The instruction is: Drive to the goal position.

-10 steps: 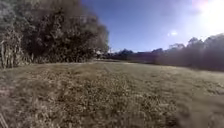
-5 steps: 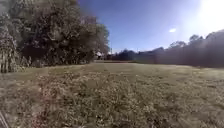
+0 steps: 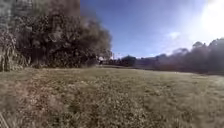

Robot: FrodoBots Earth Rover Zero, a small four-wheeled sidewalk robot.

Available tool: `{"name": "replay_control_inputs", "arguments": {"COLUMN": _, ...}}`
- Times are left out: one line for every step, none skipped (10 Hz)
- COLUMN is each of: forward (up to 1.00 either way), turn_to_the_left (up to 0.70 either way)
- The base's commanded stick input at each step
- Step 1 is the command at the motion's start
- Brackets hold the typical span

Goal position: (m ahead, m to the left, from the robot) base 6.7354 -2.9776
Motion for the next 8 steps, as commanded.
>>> {"name": "replay_control_inputs", "arguments": {"forward": 0.97, "turn_to_the_left": 0.0}}
{"name": "replay_control_inputs", "arguments": {"forward": 0.97, "turn_to_the_left": 0.0}}
{"name": "replay_control_inputs", "arguments": {"forward": 0.97, "turn_to_the_left": 0.0}}
{"name": "replay_control_inputs", "arguments": {"forward": 0.97, "turn_to_the_left": 0.0}}
{"name": "replay_control_inputs", "arguments": {"forward": 0.97, "turn_to_the_left": 0.0}}
{"name": "replay_control_inputs", "arguments": {"forward": 0.97, "turn_to_the_left": 0.0}}
{"name": "replay_control_inputs", "arguments": {"forward": 0.97, "turn_to_the_left": 0.0}}
{"name": "replay_control_inputs", "arguments": {"forward": 0.96, "turn_to_the_left": 0.0}}
